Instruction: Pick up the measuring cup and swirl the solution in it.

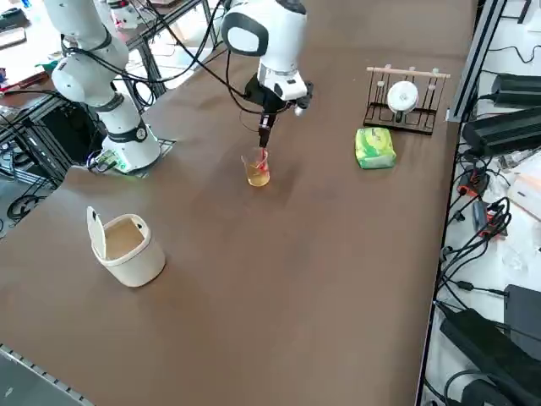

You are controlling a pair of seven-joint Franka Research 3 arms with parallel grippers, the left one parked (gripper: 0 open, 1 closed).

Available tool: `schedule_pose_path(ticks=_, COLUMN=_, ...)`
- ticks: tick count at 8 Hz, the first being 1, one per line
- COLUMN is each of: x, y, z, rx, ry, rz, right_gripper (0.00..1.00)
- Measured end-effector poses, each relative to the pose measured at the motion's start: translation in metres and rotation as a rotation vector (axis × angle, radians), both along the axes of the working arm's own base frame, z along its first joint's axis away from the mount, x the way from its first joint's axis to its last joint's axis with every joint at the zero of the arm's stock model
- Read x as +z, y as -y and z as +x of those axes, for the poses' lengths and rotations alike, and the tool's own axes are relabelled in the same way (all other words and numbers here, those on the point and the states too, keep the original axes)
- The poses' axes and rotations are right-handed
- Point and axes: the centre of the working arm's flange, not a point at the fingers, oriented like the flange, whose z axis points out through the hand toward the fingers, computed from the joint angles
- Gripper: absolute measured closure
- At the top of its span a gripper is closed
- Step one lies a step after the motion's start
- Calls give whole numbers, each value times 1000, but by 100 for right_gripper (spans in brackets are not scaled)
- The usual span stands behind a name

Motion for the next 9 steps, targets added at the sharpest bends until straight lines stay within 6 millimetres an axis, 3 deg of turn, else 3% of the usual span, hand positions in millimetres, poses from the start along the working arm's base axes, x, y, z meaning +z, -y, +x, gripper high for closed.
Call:
schedule_pose_path(ticks=5, x=-3, y=4, z=-6, rx=37, ry=-46, rz=-52, right_gripper=97)
schedule_pose_path(ticks=9, x=-5, y=10, z=6, rx=59, ry=26, rz=-81, right_gripper=97)
